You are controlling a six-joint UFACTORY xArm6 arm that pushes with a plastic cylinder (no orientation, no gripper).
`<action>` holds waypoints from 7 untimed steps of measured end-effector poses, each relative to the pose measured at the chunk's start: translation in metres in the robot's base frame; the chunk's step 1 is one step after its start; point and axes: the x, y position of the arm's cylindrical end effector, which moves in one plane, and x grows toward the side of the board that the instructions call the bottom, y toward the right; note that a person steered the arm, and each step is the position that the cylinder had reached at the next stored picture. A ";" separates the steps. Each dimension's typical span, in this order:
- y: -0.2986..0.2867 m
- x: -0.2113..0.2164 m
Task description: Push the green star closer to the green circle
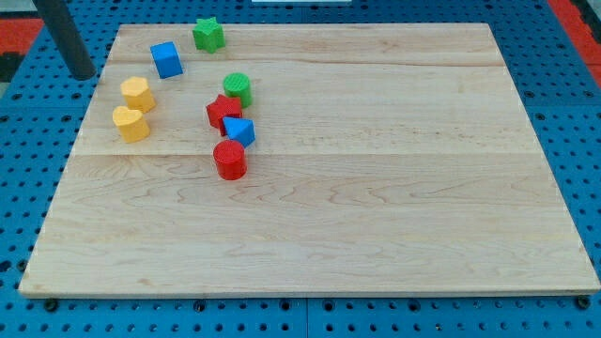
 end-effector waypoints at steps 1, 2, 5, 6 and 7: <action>0.000 0.002; 0.000 0.003; 0.019 -0.033; 0.048 -0.033; 0.059 -0.033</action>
